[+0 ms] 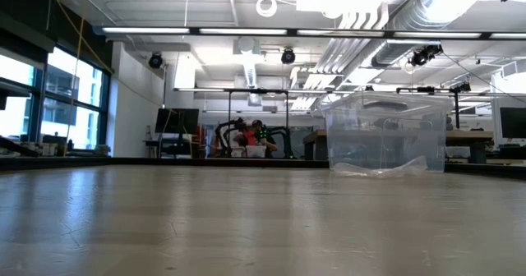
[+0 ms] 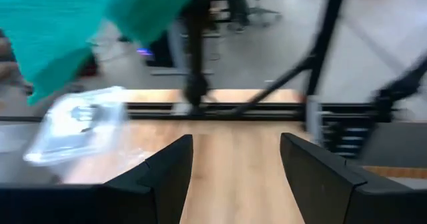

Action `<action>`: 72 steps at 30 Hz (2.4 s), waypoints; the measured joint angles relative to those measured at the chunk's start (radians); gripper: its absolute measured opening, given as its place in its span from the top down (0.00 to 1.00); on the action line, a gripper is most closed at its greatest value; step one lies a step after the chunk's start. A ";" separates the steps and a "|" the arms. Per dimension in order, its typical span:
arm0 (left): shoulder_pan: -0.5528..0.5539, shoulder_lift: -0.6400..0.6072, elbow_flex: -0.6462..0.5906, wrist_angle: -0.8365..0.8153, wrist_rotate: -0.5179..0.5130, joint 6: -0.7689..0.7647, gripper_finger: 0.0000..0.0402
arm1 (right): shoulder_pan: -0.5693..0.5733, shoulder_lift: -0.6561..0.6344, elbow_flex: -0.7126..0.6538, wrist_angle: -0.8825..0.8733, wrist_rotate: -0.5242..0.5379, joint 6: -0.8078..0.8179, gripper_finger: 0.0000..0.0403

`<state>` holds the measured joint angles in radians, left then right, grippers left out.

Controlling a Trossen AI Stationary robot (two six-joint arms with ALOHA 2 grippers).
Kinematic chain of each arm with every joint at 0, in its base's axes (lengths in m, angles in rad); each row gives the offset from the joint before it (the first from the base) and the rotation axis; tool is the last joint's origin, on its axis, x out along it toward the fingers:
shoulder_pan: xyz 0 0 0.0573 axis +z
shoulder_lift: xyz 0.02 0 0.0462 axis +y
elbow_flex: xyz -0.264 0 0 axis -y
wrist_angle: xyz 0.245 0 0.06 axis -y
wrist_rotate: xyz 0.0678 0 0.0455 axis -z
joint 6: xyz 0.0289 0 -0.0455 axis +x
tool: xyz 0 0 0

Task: Roll bandage
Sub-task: Roll the green bandage

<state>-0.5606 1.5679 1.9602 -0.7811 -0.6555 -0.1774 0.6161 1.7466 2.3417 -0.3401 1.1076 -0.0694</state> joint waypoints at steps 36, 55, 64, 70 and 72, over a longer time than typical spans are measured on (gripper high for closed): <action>0.354 0.219 -0.001 0.786 0.506 0.348 0.46 | 0.052 -0.068 0.000 0.292 -0.071 0.028 1.00; 0.327 0.218 0.000 0.872 0.489 0.390 0.46 | 0.052 -0.067 0.000 0.300 -0.065 0.018 1.00; 0.276 0.217 0.000 1.030 0.534 0.375 0.46 | 0.052 -0.067 0.000 0.298 -0.060 0.009 1.00; 0.275 0.216 0.000 1.069 0.534 0.285 0.46 | 0.052 -0.067 0.000 0.292 -0.032 -0.010 1.00; 0.275 0.216 0.000 1.069 0.532 0.253 0.48 | 0.052 -0.067 0.000 0.288 -0.027 -0.010 1.00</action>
<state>-0.2852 1.7840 1.9602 0.2874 -0.1234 0.0754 0.6685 1.6794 2.3417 -0.0522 1.0801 -0.0792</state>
